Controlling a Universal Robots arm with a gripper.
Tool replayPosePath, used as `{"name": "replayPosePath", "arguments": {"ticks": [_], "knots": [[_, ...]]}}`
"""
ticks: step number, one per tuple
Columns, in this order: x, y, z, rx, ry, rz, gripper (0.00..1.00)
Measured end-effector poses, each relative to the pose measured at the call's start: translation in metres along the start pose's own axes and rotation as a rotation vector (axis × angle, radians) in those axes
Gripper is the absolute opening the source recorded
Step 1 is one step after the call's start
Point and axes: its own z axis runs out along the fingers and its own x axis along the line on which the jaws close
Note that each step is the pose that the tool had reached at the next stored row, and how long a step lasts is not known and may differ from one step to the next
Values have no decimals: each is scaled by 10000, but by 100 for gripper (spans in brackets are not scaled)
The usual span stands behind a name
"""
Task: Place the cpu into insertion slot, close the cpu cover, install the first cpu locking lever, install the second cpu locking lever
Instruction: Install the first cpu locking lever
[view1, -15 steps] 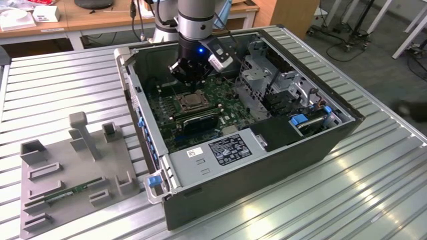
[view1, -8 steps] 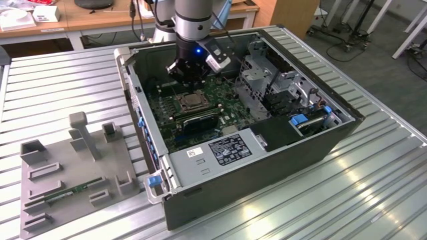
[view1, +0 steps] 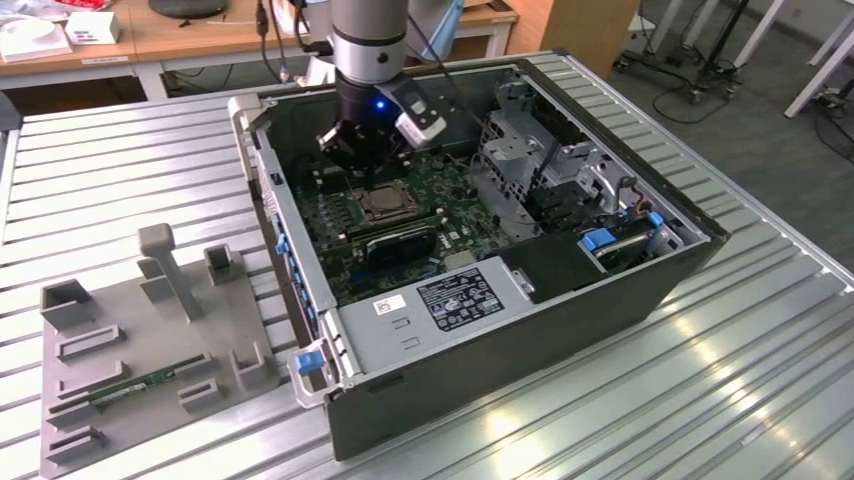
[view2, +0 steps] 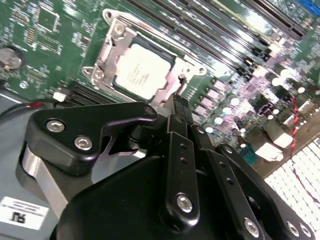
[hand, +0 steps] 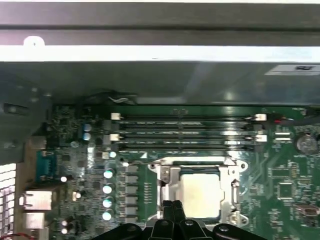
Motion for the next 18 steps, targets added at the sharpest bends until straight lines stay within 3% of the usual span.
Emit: {"name": "replayPosePath", "arguments": {"ticks": [7, 11, 18], "knots": [[75, -1, 1, -17, 2, -1, 11], [114, -2, 0, -220, 3, 3, 11], [241, -4, -1, -287, 3, 4, 11]]}}
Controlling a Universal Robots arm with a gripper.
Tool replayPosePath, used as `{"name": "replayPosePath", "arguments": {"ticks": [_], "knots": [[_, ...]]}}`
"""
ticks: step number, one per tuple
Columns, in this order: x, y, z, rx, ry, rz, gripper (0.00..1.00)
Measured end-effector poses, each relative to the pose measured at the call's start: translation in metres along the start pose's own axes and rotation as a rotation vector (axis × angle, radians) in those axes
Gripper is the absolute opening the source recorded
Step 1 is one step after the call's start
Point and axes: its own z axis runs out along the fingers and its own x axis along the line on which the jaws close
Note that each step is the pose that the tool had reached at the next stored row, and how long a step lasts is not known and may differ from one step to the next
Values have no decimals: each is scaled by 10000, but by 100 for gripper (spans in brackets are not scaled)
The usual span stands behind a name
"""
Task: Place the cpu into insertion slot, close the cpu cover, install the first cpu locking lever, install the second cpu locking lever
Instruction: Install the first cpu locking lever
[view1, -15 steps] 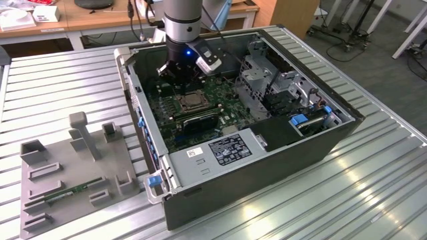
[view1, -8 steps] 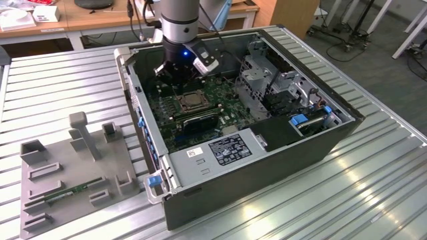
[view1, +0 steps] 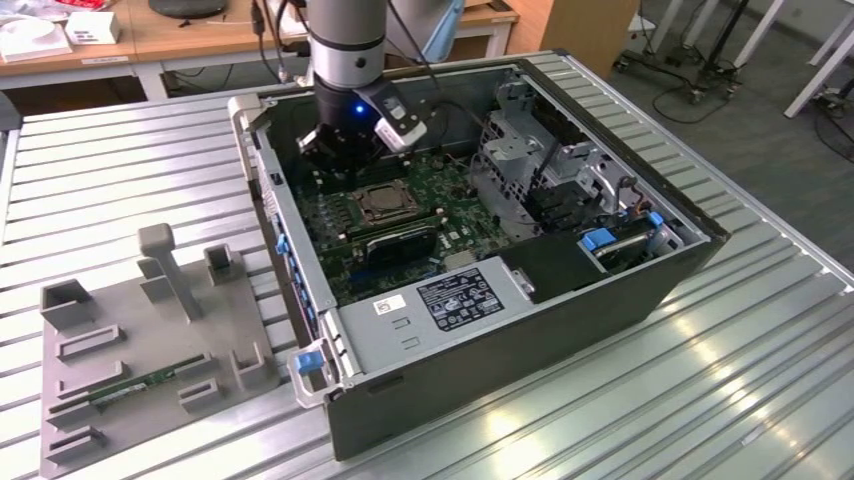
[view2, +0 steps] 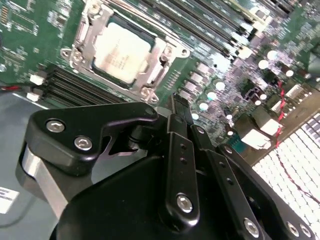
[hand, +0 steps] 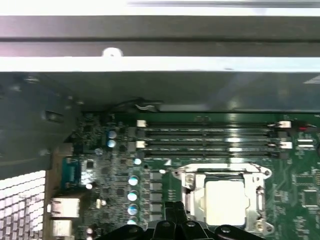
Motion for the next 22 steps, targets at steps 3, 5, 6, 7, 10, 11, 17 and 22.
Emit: {"name": "replayPosePath", "arguments": {"ticks": [3, 5, 6, 7, 10, 11, 17, 22], "knots": [[57, -1, 0, -49, 1, 3, 11], [86, -1, 0, -121, 1, 4, 11], [99, -1, 0, -216, 1, 6, 11], [107, -1, 0, -349, 4, 5, 11], [121, -1, 0, -886, 8, 17, 11], [124, -1, 0, -1064, 11, 21, 11], [132, -1, -1, -1616, 15, 32, 11], [123, -2, 2, -1656, 15, 30, 11]]}}
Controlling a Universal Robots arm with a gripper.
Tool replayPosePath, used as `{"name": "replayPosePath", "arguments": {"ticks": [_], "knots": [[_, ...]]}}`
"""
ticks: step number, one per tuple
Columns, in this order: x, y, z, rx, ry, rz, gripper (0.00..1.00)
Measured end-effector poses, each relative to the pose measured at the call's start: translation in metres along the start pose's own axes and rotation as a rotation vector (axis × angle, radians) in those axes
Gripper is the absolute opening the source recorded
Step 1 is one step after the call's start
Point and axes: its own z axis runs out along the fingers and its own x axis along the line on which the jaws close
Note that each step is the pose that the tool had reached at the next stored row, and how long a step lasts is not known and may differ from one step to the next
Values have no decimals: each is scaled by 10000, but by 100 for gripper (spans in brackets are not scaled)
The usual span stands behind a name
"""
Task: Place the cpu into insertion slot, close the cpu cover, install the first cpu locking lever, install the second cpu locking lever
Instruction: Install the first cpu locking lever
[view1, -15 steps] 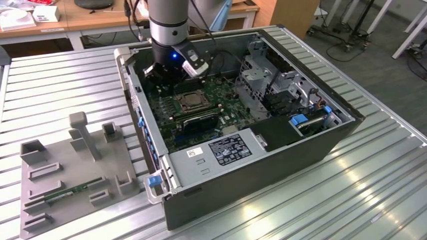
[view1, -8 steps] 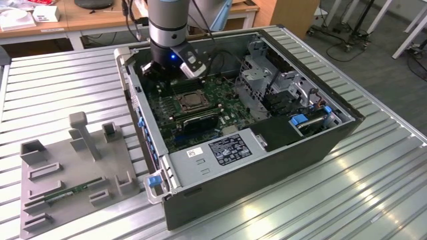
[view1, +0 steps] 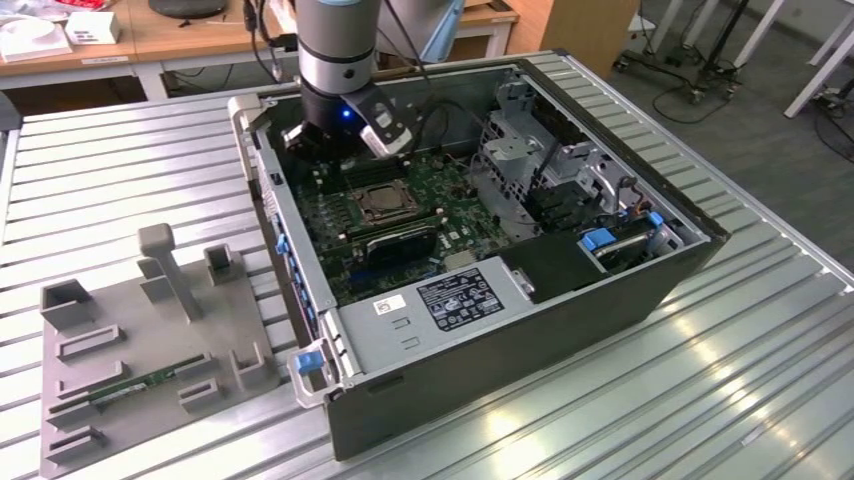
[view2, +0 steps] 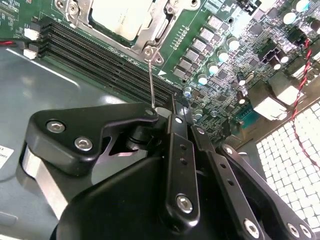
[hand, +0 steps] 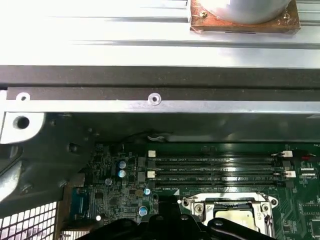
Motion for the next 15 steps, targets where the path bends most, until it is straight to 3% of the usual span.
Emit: {"name": "replayPosePath", "arguments": {"ticks": [4, 15], "knots": [[-69, 0, 4, -7, 0, 1, 11], [-354, 1, 14, -6, 0, 1, 11]]}}
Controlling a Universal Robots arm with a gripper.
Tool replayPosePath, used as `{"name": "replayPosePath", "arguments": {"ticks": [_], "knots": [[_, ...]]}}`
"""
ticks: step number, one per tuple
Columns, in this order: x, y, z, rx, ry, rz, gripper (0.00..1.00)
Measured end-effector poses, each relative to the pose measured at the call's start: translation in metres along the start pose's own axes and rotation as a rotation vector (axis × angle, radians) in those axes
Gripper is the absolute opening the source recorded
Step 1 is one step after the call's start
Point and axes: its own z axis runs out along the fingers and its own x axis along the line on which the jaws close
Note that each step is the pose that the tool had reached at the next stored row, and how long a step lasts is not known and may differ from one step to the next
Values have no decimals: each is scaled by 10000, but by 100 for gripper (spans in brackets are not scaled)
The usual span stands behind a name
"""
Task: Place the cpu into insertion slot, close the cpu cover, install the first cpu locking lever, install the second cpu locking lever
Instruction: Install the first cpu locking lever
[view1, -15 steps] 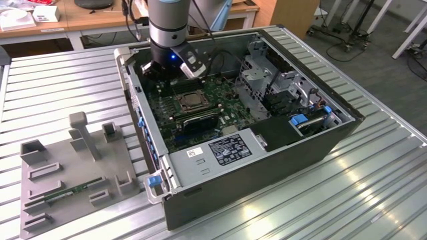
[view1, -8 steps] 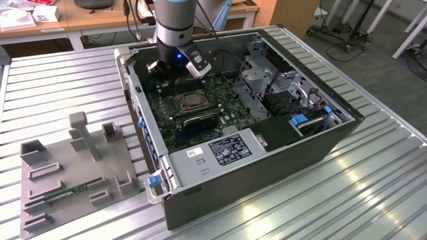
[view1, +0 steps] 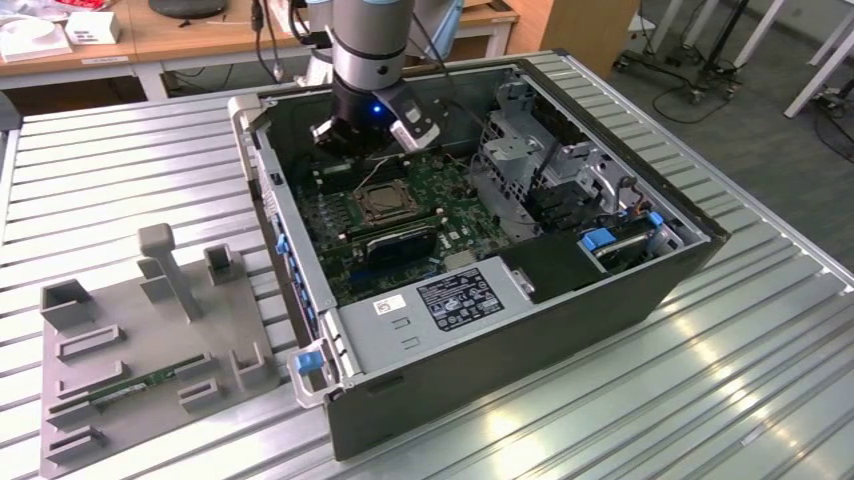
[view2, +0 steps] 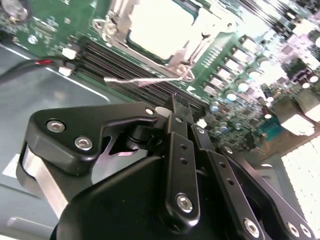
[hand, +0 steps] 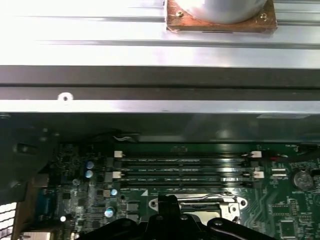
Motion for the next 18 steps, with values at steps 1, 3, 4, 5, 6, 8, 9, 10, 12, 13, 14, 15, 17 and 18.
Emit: {"name": "replayPosePath", "arguments": {"ticks": [1, 3, 4, 5, 6, 8, 9, 10, 12, 13, 14, 15, 17, 18], "knots": [[-5, 0, 0, 0, 2, 0, 11], [-5, 0, 0, -1, 0, 1, 11], [-5, 0, 0, -1, 0, 1, 11], [-7, 0, 3, -2, 0, 1, 11], [-10, 1, 7, -2, 0, 0, 11], [-11, 10, 19, -1, 0, 1, 11], [-13, 13, 27, -3, -1, 0, 11], [-16, 15, 33, -5, -1, -2, 11], [-20, 18, 41, -3, 0, 1, 11], [-19, 18, 41, -2, 1, 1, 11], [-20, 18, 41, -1, 1, 2, 11], [-20, 18, 42, -2, 1, 0, 11], [-20, 18, 43, -2, 0, 0, 11], [-21, 18, 44, -4, 1, 0, 11]]}}
